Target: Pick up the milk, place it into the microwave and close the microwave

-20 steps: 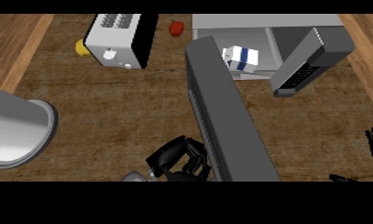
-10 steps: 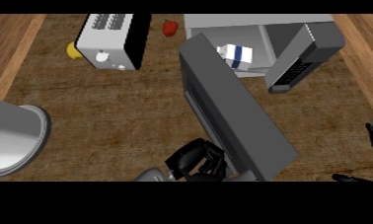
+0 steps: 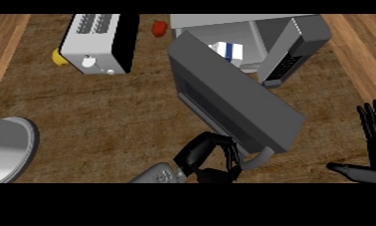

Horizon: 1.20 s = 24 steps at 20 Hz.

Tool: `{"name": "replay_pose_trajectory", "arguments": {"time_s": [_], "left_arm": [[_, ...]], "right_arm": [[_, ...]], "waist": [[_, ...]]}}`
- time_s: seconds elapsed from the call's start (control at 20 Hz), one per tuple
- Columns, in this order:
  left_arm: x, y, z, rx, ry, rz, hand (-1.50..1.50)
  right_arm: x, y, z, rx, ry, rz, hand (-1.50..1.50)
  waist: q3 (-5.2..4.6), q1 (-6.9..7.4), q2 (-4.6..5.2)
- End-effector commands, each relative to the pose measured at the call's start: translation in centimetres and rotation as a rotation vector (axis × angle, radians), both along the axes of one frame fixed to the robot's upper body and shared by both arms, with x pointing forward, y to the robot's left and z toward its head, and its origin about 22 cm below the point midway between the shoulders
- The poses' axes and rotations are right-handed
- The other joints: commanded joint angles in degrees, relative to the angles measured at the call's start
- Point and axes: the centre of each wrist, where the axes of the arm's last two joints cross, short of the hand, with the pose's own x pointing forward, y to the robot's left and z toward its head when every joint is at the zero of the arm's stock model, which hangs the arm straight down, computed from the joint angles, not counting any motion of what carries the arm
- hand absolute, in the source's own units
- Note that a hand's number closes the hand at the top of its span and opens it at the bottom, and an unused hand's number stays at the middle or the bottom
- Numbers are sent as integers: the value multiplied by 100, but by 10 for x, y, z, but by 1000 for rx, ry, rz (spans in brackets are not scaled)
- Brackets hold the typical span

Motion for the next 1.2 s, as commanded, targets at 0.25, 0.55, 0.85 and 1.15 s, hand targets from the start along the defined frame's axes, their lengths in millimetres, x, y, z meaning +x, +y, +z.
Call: {"name": "replay_pose_trajectory", "arguments": {"time_s": [0.25,0.55,0.85,1.15], "left_arm": [[27,-33,45,-74,-66,33,150],[49,-41,70,-130,-190,90,150],[73,-47,94,-130,-215,151,150],[93,-51,113,-130,-240,202,150]], "right_arm": [[28,22,20,53,-83,155,-150],[41,13,47,6,-80,242,-150],[59,18,67,7,-138,253,-150],[73,24,84,16,-168,318,-150]], "waist": [[-8,-461,61],[-9,-737,112],[20,-1015,214],[37,-1212,305]]}}
